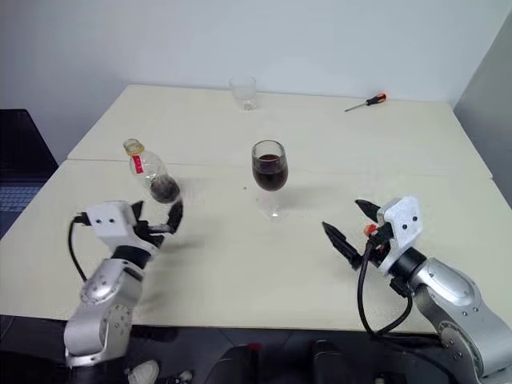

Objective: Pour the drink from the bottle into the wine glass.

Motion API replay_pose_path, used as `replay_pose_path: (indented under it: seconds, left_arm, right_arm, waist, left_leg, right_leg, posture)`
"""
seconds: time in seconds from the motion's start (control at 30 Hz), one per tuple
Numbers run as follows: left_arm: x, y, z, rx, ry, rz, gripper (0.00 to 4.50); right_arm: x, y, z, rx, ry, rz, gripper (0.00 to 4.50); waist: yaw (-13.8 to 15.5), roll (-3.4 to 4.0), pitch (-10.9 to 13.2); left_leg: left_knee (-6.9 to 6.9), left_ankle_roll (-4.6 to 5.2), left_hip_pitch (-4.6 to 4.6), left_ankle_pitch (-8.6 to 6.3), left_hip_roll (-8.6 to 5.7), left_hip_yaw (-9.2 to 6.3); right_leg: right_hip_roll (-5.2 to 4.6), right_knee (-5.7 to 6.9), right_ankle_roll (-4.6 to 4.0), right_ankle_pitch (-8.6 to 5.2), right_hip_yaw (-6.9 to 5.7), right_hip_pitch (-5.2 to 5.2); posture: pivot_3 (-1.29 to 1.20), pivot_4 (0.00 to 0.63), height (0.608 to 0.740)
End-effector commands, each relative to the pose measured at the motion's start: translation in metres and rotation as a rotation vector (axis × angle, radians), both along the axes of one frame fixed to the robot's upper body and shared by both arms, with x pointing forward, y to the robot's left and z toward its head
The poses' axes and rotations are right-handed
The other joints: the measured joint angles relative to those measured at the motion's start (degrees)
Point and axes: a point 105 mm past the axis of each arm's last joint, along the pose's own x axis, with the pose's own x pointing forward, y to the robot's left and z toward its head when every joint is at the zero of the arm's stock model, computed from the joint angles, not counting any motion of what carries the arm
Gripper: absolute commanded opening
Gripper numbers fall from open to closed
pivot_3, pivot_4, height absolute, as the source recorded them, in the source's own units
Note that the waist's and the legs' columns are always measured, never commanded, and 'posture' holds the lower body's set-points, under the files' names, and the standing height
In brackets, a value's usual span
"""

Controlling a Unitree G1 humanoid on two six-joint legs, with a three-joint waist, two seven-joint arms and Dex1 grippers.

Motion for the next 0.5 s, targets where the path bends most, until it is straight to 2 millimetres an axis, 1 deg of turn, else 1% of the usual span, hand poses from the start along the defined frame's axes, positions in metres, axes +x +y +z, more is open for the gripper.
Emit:
replay_pose_path:
  seconds: [0.03, 0.13, 0.23, 0.3, 0.4, 0.5]
  left_arm:
    - [-0.009, -0.019, 0.004, 0.034, -0.002, -0.036, 4.48]
    - [-0.016, -0.028, -0.005, 0.055, 0.040, -0.051, 4.48]
    - [-0.027, -0.034, -0.013, 0.061, 0.076, -0.064, 4.48]
    - [-0.033, -0.036, -0.017, 0.063, 0.090, -0.068, 4.48]
    - [-0.043, -0.037, -0.022, 0.044, 0.119, -0.057, 4.48]
    - [-0.047, -0.036, -0.022, 0.056, 0.126, -0.038, 4.48]
  right_arm:
    - [0.002, -0.016, -0.006, -0.006, 0.010, -0.156, 4.50]
    - [0.002, -0.027, -0.022, 0.012, 0.063, -0.297, 4.50]
    - [0.001, -0.036, -0.027, 0.042, 0.070, -0.403, 4.50]
    - [0.000, -0.039, -0.029, 0.050, 0.074, -0.435, 4.50]
    - [-0.006, -0.038, -0.036, 0.053, 0.086, -0.464, 4.50]
    - [-0.008, -0.030, -0.041, 0.038, 0.084, -0.445, 4.50]
  waist:
    - [-0.02, 0.04, -0.02]
    - [-0.04, 0.24, -0.13]
    - [-0.12, 0.33, -0.18]
    - [-0.13, 0.39, -0.21]
    - [-0.13, 0.55, -0.30]
    - [-0.13, 0.63, -0.34]
  left_leg:
    - [-0.01, 0.00, 0.02, 0.00, 0.00, 0.01]
    - [-0.06, 0.00, 0.09, 0.00, 0.03, 0.03]
    - [-0.08, 0.00, 0.10, -0.01, 0.02, 0.08]
    - [-0.09, 0.00, 0.09, -0.01, 0.02, 0.06]
    - [-0.11, 0.00, 0.11, -0.02, 0.03, 0.03]
    - [-0.15, 0.02, 0.27, -0.03, 0.02, 0.02]
  right_leg:
    - [0.01, 0.02, 0.00, 0.00, 0.00, 0.01]
    - [0.07, 0.00, -0.01, -0.01, 0.01, 0.06]
    - [0.07, -0.06, 0.00, -0.02, 0.00, 0.08]
    - [0.07, -0.10, 0.00, -0.02, 0.01, 0.10]
    - [0.07, -0.22, -0.01, -0.03, -0.06, 0.20]
    - [0.07, -0.36, 0.00, -0.03, -0.08, 0.41]
  posture:
    - [0.00, 0.150, 0.740]
    - [0.00, 0.150, 0.740]
    - [0.00, 0.150, 0.740]
    - [0.00, 0.150, 0.740]
    - [0.00, 0.150, 0.740]
    - [0.00, 0.150, 0.740]
